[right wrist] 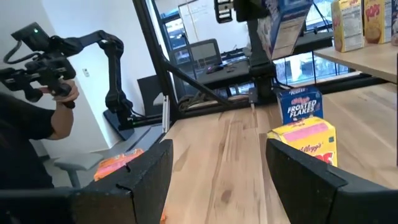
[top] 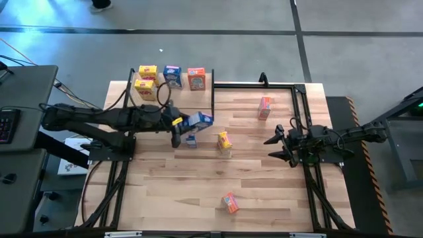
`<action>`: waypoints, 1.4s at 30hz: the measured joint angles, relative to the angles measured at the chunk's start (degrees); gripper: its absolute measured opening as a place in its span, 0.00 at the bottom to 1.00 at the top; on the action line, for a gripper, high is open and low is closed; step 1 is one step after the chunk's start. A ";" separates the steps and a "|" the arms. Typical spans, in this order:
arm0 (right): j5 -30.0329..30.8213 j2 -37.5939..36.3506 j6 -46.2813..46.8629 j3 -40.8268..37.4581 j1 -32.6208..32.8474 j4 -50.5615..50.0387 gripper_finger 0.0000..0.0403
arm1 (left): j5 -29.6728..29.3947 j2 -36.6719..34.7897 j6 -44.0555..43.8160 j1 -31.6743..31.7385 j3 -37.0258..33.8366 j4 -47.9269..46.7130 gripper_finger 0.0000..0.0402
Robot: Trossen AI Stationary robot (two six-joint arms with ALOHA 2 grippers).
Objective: Stack cereal on shelf
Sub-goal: Put the right blue cereal box on the shelf aligned with the other blue cereal box
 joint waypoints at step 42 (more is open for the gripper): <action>0.02 0.04 -0.04 -0.04 0.02 -3.75 0.62 | -13.87 -14.50 13.02 10.15 -33.27 47.08 0.45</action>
